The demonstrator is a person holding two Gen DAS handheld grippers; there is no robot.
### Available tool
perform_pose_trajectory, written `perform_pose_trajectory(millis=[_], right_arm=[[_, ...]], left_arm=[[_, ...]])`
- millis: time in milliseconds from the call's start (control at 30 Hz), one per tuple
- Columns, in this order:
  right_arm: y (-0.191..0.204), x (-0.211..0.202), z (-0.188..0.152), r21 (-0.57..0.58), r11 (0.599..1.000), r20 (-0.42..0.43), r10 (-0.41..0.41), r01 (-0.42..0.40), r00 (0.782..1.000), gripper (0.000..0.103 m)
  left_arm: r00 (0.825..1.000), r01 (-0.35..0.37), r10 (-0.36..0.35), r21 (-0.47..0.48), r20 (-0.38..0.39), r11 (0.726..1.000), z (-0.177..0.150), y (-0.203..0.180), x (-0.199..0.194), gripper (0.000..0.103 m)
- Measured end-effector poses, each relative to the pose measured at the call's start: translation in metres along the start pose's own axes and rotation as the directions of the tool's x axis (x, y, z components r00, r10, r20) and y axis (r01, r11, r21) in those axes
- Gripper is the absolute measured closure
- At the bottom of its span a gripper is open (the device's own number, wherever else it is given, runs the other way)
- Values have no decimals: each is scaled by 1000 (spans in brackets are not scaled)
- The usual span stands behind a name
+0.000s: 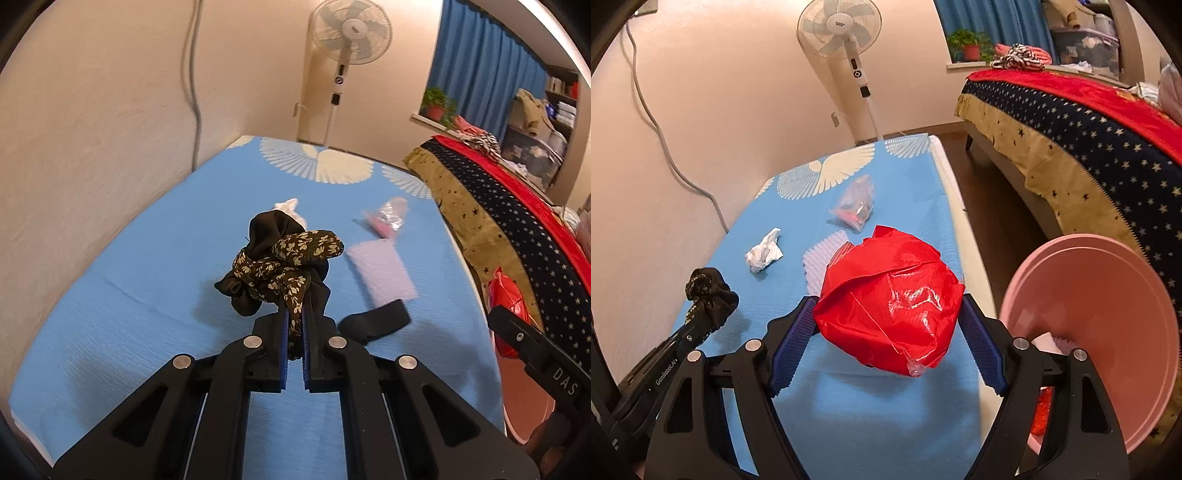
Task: Collect trash
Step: 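Carry the black floral cloth and shiny red bag over the pink bin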
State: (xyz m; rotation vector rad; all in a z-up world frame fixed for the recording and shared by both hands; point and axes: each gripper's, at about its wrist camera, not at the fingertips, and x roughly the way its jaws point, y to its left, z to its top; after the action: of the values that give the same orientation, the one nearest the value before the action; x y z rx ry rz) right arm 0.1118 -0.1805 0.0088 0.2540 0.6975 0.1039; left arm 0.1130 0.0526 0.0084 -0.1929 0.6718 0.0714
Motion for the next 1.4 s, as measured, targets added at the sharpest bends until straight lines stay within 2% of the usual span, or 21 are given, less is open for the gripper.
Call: perform_pose_trajectory(millis=[700, 1400], right_arm=[[-20, -77, 0, -27, 997, 118, -65, 69, 991, 26], [-53, -101, 0, 18, 992, 147, -127, 126, 981, 26]], left_arm=[[992, 102, -108, 97, 63, 990, -8, -37, -48, 98], [982, 166, -177, 138, 71, 976, -11, -62, -55, 98]])
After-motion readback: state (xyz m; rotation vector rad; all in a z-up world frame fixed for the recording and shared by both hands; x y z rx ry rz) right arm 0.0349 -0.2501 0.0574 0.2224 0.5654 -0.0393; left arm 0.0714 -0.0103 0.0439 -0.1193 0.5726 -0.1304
